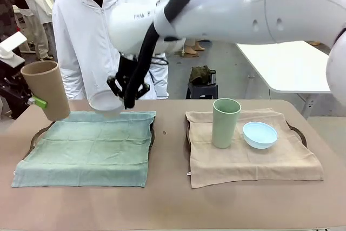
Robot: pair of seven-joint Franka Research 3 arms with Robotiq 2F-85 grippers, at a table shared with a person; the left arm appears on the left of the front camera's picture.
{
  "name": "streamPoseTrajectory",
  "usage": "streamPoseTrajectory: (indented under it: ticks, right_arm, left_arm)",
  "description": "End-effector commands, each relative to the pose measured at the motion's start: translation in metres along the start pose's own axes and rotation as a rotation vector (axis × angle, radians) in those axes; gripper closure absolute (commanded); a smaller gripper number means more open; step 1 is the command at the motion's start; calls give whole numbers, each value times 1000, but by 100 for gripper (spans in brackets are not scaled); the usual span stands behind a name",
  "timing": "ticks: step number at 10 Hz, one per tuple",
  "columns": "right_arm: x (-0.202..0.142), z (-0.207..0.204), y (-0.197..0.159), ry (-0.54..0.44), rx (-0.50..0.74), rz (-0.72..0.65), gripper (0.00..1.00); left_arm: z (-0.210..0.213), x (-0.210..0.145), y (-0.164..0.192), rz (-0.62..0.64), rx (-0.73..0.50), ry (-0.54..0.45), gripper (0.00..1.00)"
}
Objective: Set up a tray with a mat and arrange the tableware.
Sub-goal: Place the Picnic Bowl and Reusable plastic cup back onto the Handle tray in front of the human's position.
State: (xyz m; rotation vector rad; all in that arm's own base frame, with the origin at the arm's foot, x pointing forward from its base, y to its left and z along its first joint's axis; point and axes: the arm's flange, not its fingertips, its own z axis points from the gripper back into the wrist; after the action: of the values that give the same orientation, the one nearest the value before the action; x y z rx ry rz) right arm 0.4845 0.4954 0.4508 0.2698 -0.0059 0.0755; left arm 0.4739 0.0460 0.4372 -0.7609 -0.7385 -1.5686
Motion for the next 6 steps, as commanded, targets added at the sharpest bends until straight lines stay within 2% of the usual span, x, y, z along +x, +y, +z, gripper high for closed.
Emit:
streamPoseTrajectory:
  ticks: [1, 3, 4, 6]
  right_arm:
    - [-5, -32, -16, 53, 18, -12, 95]
    - [-4, -45, -23, 101, 18, -15, 95]
    - [1, -42, -15, 57, -21, -21, 95]
    - [1, -42, -15, 57, -21, -21, 95]
  left_arm:
    - [0, -17, 10, 9, -26, -27, 16]
    - [-9, -25, 11, 20, -55, -26, 16]
    - [-11, -28, 6, 39, -25, -9, 16]
    - [-11, -28, 6, 39, -25, -9, 16]
